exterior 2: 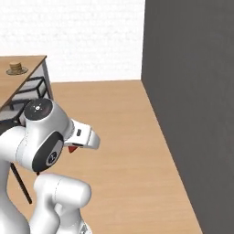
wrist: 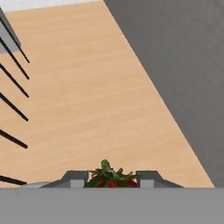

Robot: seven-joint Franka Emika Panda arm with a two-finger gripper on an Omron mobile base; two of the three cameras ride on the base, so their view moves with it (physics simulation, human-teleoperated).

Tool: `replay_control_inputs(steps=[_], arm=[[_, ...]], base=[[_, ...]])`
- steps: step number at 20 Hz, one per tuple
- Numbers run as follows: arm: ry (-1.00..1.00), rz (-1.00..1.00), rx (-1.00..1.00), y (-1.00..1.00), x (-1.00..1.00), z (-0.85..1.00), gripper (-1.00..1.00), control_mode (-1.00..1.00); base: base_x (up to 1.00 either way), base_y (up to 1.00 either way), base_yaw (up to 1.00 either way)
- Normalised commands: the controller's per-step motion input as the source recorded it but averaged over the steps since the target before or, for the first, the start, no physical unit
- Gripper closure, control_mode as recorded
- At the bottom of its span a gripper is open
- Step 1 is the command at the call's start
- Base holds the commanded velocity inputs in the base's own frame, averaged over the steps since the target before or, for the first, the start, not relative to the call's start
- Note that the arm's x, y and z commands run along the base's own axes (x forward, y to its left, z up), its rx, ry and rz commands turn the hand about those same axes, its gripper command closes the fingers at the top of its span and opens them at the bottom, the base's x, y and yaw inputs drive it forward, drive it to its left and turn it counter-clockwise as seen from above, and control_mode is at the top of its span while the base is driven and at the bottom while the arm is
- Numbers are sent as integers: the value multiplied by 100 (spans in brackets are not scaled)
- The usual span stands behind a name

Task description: Take the strawberry from the fridge and place it on top of the pancake, located on the dining counter.

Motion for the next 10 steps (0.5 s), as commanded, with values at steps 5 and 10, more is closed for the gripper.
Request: replay_control_inputs(steps=[5,10], arm=[[0,0,0,0,0,0,100,100],[0,0,0,0,0,0,100,100]], base=[[99,-11,21],[92,-10,30]])
